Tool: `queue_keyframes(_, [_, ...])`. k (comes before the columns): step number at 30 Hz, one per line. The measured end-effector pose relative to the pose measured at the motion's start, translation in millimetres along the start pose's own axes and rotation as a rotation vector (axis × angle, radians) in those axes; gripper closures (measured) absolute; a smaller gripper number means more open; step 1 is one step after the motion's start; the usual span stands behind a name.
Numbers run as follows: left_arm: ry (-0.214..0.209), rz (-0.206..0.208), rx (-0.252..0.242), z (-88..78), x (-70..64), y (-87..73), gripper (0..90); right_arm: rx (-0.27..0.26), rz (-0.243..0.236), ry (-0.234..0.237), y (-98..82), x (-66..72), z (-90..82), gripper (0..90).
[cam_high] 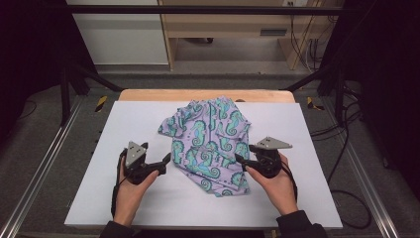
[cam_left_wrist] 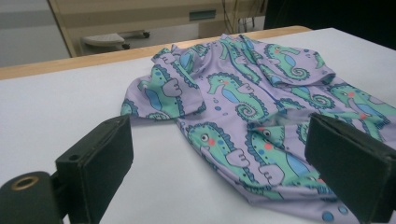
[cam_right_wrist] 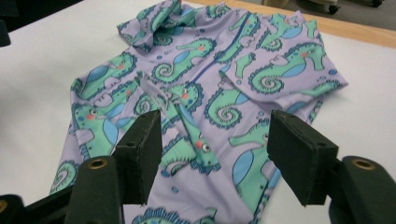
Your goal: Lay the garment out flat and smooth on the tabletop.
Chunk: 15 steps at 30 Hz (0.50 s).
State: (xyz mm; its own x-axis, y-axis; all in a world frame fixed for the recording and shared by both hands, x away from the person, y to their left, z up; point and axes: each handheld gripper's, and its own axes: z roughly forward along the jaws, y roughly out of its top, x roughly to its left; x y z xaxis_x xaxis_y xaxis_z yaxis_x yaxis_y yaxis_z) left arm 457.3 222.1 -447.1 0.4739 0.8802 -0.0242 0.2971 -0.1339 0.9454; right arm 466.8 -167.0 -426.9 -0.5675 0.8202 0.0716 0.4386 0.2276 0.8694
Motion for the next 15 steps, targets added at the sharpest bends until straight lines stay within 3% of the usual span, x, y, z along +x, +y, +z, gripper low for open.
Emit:
queue_keyframes(5, [0.006,0.005,-0.017,-7.9,4.1,-21.6,8.1,0.028,-0.015,0.029,-11.7,11.5,-3.3,41.5])
queue_keyframes(8, [0.012,0.072,0.015,-6.6,7.7,-23.4,8.2,0.038,-0.039,0.041,-15.6,18.1,-1.8,47.3])
queue_keyframes(10, [0.012,0.045,-0.014,-8.8,9.3,-25.4,8.6,0.039,-0.041,0.044,-18.9,21.1,-0.5,52.4])
queue_keyframes(13, [0.024,0.072,-0.008,-10.5,8.8,-29.4,8.7,0.050,-0.041,0.047,-25.4,25.1,-0.1,56.2])
queue_keyframes(15, [0.033,0.063,-0.011,-11.9,10.7,-31.4,8.7,0.054,-0.042,0.057,-28.9,26.4,-0.6,56.1])
